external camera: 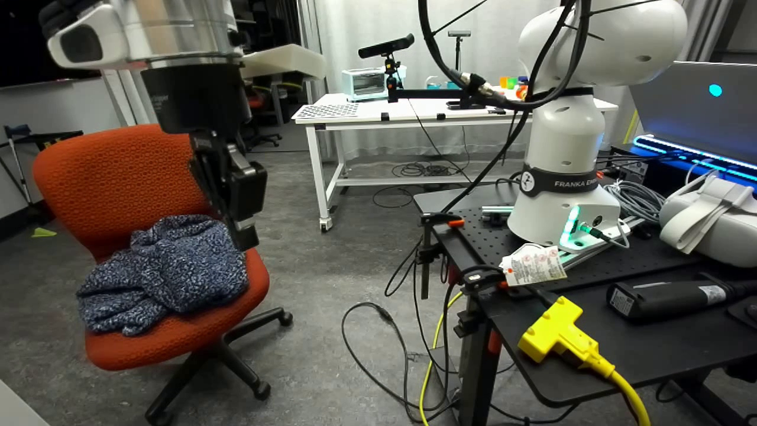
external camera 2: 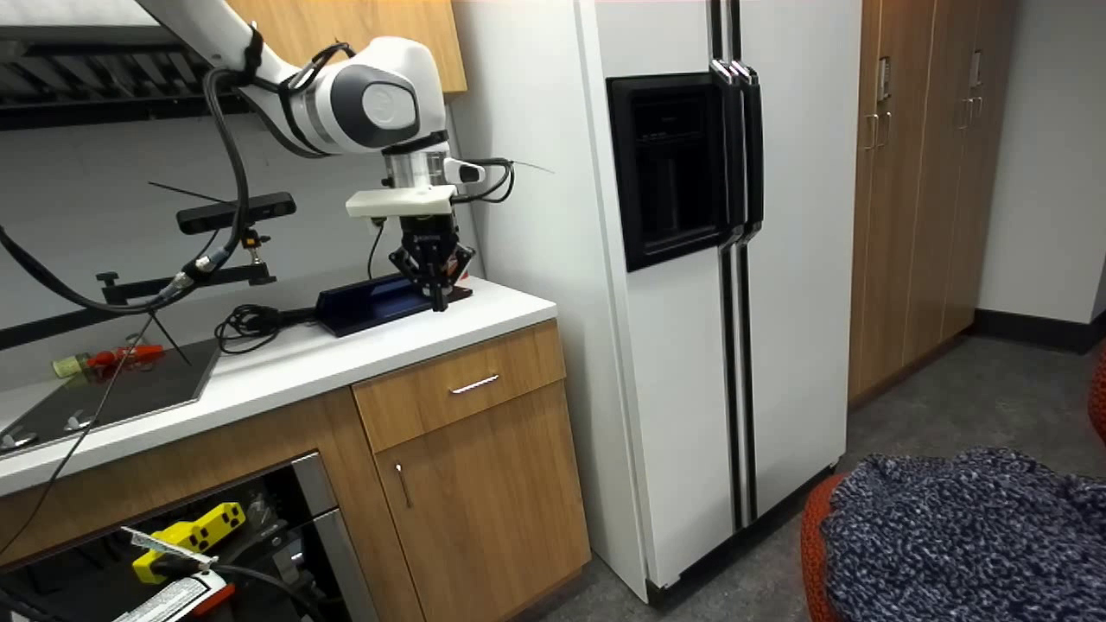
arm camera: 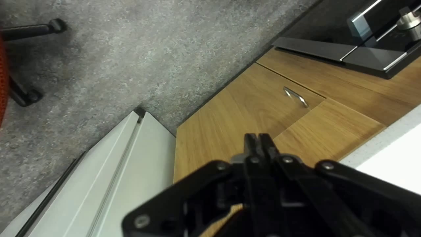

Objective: Close the drawer

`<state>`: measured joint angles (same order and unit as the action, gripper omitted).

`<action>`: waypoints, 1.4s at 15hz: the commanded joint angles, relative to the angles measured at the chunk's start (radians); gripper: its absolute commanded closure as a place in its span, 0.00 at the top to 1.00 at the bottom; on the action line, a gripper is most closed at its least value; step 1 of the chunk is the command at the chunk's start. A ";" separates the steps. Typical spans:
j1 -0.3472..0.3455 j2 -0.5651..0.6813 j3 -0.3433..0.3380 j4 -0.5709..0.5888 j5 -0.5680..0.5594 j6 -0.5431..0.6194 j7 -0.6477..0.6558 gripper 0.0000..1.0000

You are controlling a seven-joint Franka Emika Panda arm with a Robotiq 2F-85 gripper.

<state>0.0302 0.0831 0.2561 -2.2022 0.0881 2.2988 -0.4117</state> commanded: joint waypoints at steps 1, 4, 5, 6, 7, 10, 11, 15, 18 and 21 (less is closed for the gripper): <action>0.039 -0.147 -0.045 -0.112 -0.039 0.043 -0.007 0.39; 0.055 -0.248 -0.065 -0.174 -0.059 0.061 0.000 0.61; 0.058 -0.281 -0.074 -0.195 -0.056 0.067 -0.006 0.69; 0.063 -0.318 -0.084 -0.217 -0.052 0.073 -0.005 0.77; 0.068 -0.351 -0.095 -0.235 -0.048 0.078 -0.004 0.83; 0.082 -0.445 -0.134 -0.284 -0.032 0.079 -0.005 1.00; 0.087 -0.472 -0.148 -0.295 -0.026 0.076 -0.003 1.00; 0.108 -0.546 -0.185 -0.327 -0.037 0.062 0.006 1.00; 0.113 -0.511 -0.194 -0.295 -0.052 0.043 0.015 1.00; 0.115 -0.512 -0.197 -0.298 -0.052 0.043 0.014 1.00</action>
<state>0.1194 -0.4295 0.0828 -2.5019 0.0515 2.3438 -0.4092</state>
